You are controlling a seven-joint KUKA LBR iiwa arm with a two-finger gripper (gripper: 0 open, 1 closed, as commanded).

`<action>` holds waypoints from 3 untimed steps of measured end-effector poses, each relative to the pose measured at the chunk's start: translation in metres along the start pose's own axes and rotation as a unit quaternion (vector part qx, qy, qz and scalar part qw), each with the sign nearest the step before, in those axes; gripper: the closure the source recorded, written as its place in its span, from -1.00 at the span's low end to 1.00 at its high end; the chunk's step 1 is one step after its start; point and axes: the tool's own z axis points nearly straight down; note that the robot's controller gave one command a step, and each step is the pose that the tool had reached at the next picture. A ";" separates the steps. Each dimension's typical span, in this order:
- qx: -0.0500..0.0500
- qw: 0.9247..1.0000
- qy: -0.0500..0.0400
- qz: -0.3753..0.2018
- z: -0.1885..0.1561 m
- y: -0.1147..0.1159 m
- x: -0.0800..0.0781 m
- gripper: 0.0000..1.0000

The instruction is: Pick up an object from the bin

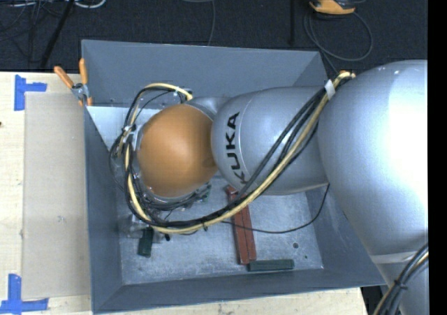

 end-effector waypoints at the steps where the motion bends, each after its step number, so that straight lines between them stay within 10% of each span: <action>1: 0.000 1.000 0.000 0.001 -0.001 0.000 0.000 1.00; 3: 0.000 1.000 0.000 0.002 -0.008 0.000 0.000 1.00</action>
Offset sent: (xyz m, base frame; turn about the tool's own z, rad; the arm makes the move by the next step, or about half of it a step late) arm 0.0000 0.0002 0.0100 0.0000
